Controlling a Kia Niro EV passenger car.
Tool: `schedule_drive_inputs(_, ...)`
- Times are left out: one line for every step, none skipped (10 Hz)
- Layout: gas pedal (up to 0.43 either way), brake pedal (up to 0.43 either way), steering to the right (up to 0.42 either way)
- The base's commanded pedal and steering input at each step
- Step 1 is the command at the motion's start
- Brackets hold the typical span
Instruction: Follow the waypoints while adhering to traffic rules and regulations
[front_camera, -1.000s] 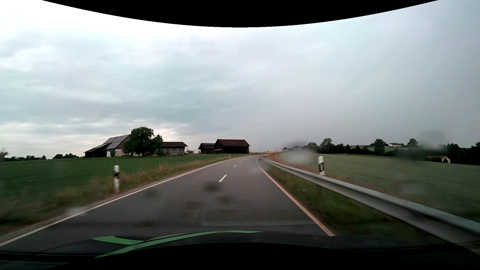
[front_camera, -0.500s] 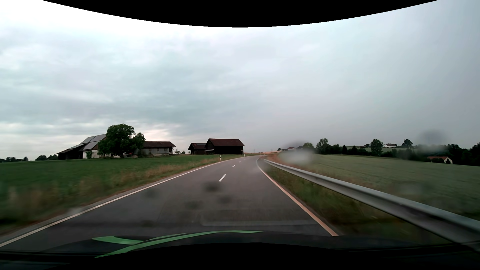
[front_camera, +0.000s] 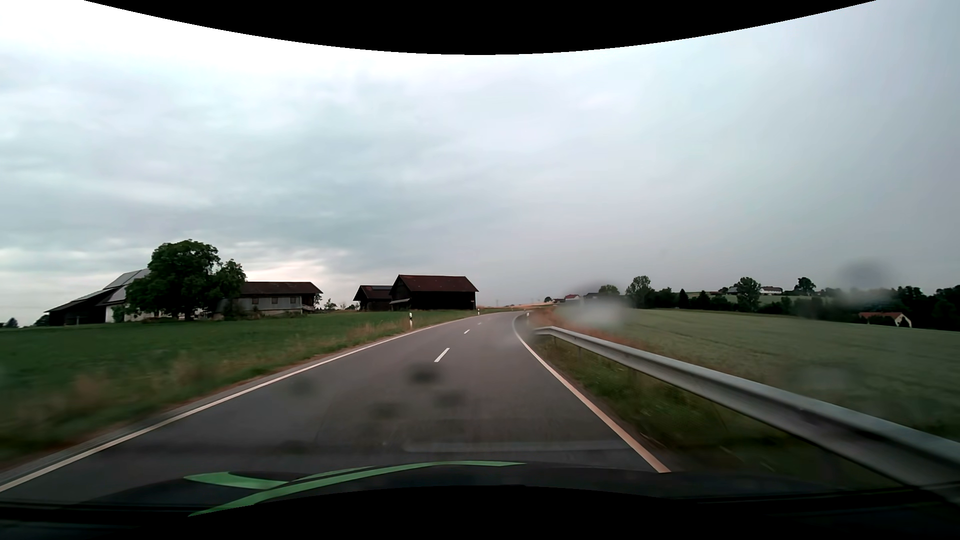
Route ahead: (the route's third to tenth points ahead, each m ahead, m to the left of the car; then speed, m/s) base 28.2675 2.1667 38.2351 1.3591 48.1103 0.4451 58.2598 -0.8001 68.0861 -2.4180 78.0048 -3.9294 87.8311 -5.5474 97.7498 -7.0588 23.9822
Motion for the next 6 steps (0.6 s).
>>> schedule_drive_inputs(0.157, 0.0, 0.012)
schedule_drive_inputs(0.157, 0.0, 0.012)
schedule_drive_inputs(0.157, 0.0, 0.012)
schedule_drive_inputs(0.157, 0.0, 0.012)
schedule_drive_inputs(0.169, 0.0, 0.012)
schedule_drive_inputs(0.169, 0.0, 0.012)
